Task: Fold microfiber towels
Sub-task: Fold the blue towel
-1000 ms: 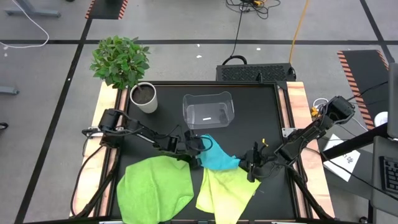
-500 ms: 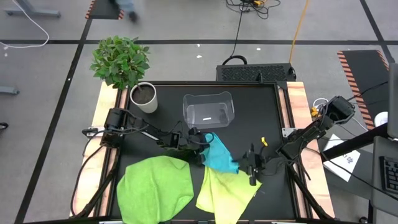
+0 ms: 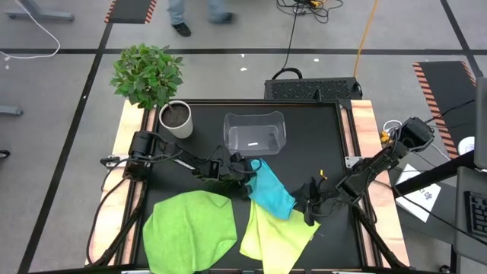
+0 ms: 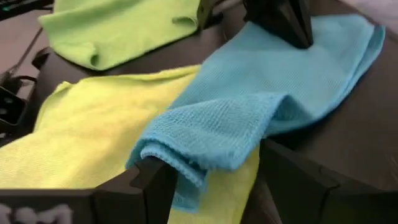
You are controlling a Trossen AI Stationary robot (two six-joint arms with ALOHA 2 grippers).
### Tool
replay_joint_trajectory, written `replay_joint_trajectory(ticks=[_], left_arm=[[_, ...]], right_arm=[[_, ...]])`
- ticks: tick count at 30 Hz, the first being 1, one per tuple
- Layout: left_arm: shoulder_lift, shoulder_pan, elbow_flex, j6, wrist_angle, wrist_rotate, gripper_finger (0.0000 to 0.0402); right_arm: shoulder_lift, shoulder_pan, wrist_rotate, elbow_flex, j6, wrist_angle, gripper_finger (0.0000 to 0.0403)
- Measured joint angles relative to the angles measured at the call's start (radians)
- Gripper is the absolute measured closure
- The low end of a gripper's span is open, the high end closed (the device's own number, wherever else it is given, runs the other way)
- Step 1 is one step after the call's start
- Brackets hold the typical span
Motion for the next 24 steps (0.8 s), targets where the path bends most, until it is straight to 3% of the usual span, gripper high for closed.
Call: replay_joint_trajectory(ticks=[8, 15, 24], left_arm=[[-0.001, 0.045, -0.001, -0.028, -0.036, -0.085, 0.0378], [-0.002, 0.055, -0.001, -0.038, -0.045, -0.089, 0.0378], [-0.002, 0.04, -0.001, -0.036, -0.053, -0.095, 0.0378]], right_arm=[[0.0, 0.0, 0.003, 0.0, 0.073, -0.074, 0.0192], [0.0, 0.0, 0.003, 0.0, 0.144, -0.158, 0.0192], [0.0, 0.01, 0.003, 0.0, 0.001, 0.03, 0.0192]])
